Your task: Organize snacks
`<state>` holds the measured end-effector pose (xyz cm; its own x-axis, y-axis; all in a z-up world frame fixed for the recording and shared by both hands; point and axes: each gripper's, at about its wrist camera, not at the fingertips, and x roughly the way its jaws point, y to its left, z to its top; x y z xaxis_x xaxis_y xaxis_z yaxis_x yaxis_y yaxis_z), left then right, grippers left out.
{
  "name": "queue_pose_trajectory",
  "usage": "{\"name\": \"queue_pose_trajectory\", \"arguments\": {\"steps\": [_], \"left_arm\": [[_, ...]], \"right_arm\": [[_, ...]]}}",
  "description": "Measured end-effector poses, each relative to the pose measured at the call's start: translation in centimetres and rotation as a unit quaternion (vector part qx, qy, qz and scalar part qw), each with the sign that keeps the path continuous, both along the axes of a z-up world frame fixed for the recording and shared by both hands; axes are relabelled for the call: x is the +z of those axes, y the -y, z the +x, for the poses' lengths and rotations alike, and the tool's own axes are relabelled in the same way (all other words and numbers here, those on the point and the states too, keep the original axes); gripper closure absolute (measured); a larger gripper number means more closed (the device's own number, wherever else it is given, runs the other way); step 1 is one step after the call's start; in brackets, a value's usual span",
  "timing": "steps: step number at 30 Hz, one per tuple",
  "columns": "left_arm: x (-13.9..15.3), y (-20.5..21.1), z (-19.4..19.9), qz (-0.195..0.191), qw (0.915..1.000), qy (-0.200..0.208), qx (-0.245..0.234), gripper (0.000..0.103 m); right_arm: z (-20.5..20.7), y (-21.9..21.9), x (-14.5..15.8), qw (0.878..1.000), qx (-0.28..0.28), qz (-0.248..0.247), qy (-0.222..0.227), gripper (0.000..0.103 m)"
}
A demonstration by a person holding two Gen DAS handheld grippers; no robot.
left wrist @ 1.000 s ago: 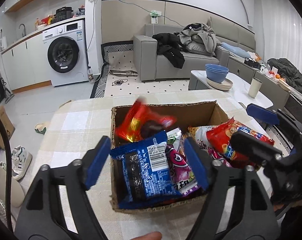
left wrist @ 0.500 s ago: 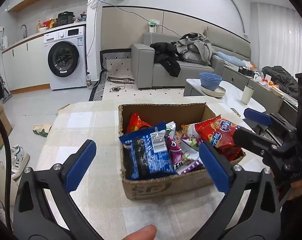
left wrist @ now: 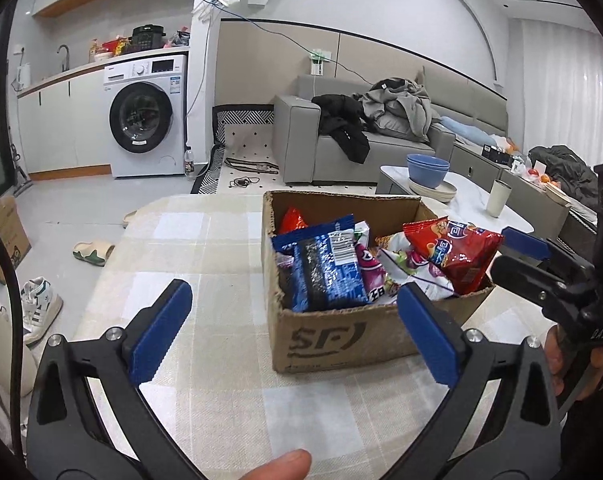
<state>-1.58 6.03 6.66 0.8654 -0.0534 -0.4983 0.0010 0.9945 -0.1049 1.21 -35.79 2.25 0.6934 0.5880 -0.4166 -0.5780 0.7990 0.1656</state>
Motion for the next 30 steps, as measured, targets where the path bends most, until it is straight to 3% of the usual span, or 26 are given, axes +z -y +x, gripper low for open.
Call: {"name": "queue_pose_trajectory", "arguments": {"steps": [13, 30], "left_arm": [[-1.5, -0.2, -4.9, 0.028, 0.9992, 0.029, 0.0, 0.001], [-3.5, -0.7, -7.4, 0.008, 0.9987, 0.047, 0.016, 0.001]], "right_arm": [[-3.5, 1.5, -0.7, 1.0, -0.007, 0.019, 0.023, 0.0], [-6.4, 2.6, -1.9, 0.997, -0.016, 0.027, 0.064, 0.0]]}}
